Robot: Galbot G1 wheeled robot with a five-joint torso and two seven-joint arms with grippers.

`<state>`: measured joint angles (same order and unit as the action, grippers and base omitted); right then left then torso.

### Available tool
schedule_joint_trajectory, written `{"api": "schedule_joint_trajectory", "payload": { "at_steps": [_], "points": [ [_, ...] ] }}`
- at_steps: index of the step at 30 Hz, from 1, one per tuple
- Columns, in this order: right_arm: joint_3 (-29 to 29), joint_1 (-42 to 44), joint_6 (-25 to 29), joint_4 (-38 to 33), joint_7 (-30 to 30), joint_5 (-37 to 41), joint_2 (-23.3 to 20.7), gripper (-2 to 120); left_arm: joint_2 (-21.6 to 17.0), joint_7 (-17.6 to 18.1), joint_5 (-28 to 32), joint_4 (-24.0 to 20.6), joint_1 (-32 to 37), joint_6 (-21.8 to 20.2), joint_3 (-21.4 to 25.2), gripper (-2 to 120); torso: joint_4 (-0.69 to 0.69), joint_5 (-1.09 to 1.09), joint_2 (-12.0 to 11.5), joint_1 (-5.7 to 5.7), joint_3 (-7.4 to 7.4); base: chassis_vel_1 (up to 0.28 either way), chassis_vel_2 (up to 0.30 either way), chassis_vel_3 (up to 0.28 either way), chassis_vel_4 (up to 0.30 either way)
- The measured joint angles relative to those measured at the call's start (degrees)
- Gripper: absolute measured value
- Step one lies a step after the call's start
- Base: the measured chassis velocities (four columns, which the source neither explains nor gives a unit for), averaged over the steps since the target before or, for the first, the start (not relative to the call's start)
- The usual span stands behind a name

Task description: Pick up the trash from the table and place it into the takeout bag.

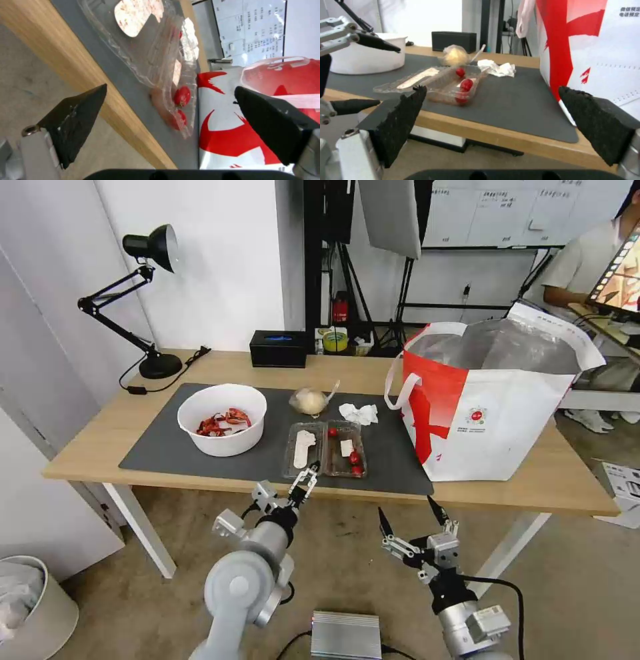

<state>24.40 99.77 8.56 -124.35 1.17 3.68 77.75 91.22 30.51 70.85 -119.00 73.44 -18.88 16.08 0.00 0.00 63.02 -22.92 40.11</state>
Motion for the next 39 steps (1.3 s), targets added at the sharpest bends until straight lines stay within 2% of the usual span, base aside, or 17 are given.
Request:
{"api": "schedule_joint_trajectory", "payload": {
  "at_steps": [13,39],
  "points": [
    [0.1,-0.9,0.0,1.5,-0.1,0.3,0.4,100,0.0,0.9,0.9,3.4,-4.2,0.6,-0.5,100,0.0,0.0,0.0,0.0,0.0,0.0,0.0,0.0,0.0],
    [0.1,-1.1,0.0,2.5,-1.1,0.3,0.9,100,0.0,2.2,0.9,5.4,-6.9,1.4,-0.7,100,0.0,0.0,0.0,0.0,0.0,0.0,0.0,0.0,0.0]
  ]
}}
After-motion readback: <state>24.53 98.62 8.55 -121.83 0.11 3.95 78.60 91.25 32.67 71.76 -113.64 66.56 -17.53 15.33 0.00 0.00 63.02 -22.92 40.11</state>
